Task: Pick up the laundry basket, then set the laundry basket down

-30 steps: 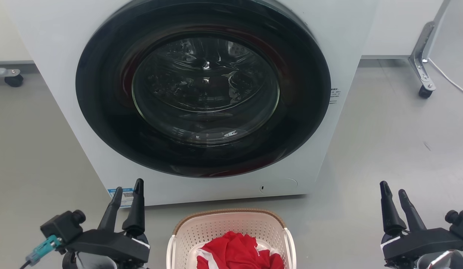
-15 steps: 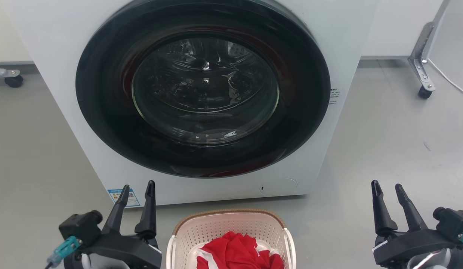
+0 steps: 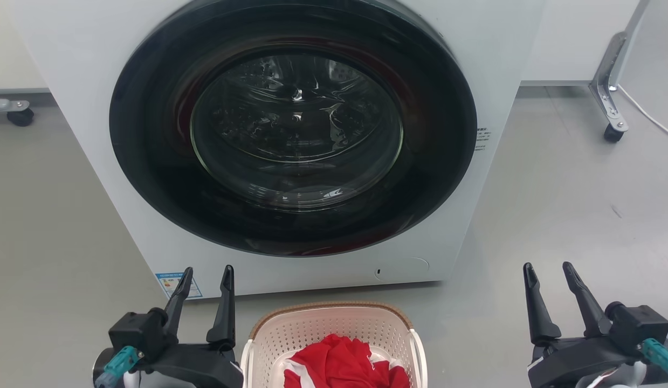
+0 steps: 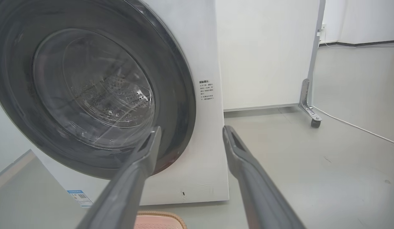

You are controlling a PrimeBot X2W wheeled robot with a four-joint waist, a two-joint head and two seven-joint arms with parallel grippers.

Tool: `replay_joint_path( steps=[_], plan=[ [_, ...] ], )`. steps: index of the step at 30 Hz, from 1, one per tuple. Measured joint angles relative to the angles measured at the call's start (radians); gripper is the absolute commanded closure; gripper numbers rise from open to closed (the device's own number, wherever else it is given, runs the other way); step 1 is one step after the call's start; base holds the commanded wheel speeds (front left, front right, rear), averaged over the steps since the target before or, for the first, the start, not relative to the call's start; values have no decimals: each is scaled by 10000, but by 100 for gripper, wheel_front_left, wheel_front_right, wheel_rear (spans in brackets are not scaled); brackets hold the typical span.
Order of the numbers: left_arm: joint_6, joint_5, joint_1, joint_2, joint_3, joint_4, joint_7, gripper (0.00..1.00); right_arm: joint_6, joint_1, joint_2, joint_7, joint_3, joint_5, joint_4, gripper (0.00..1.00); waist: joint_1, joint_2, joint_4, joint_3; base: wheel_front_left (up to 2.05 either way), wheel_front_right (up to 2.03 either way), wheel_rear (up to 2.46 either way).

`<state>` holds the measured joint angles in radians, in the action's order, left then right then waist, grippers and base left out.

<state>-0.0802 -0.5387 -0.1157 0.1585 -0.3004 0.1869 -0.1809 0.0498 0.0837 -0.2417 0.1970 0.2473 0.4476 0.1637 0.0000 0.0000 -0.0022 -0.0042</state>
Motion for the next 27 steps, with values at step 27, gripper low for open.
replay_joint_path(
  steps=[27],
  plan=[
    [-430, 1695, 95, -121, -65, 140, -407, 0, 307, -104, -102, 523, 180, -1298, 111, 0, 0, 0, 0, -13, 0, 0, 0]
  ],
)
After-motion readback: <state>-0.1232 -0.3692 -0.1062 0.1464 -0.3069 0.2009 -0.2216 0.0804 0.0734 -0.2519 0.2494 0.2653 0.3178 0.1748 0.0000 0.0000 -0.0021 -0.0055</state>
